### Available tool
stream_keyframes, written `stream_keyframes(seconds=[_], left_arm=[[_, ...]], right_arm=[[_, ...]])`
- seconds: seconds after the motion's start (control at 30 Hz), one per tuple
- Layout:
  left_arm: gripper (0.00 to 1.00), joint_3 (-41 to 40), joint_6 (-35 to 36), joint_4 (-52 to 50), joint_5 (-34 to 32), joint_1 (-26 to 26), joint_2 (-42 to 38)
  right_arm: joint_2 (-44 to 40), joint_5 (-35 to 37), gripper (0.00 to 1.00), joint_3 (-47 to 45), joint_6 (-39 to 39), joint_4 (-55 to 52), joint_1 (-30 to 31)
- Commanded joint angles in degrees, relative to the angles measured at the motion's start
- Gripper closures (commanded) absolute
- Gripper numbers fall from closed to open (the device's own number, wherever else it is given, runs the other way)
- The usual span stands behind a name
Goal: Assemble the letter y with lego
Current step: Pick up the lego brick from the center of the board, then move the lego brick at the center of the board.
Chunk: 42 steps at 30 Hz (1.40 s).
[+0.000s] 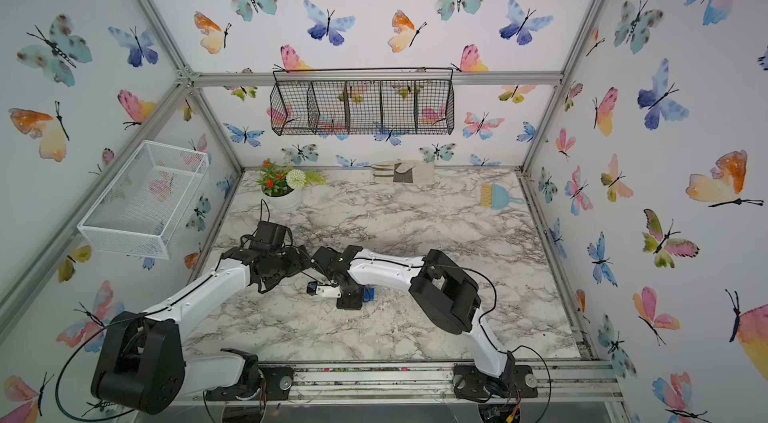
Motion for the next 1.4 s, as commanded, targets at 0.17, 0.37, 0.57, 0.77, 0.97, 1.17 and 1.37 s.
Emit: stream_keyframes(seconds=[0.17,0.37,0.57,0.77,0.97,1.17,1.37], left_arm=[[0.02,-0.2,0.0,-0.4,0.0,0.3,-0.4],[0.02,0.2,1.2,2.8,1.5,-1.4,1.5],[0.01,4.9,1.3,4.8,-1.3,-10.1,11.0],[0.14,11.3,-1.1,4.5,-1.1,-14.0,20.3],[0.39,13.4,-2.7,3.4,-1.0,-14.8,23.1],[0.62,14.4,-2.5,2.7,-1.4,-16.6,26.1],[0.7,15.3,-2.1,2.4,-1.2,-18.5,28.1]], right_arm=[[1.3,0.4,0.71,2.1,1.0,-2.8,0.4],[-4.2,4.7,0.71,1.0,6.2,-1.6,-5.7],[-11.3,7.9,0.7,-3.5,10.3,1.1,-13.7],[-14.3,8.9,0.7,-5.5,11.3,1.9,-15.5],[-14.7,8.5,0.69,-5.4,11.7,2.1,-15.5],[-14.7,9.4,0.69,-5.2,12.0,2.2,-15.5],[-14.5,10.0,0.69,-5.1,12.4,2.3,-15.5]])
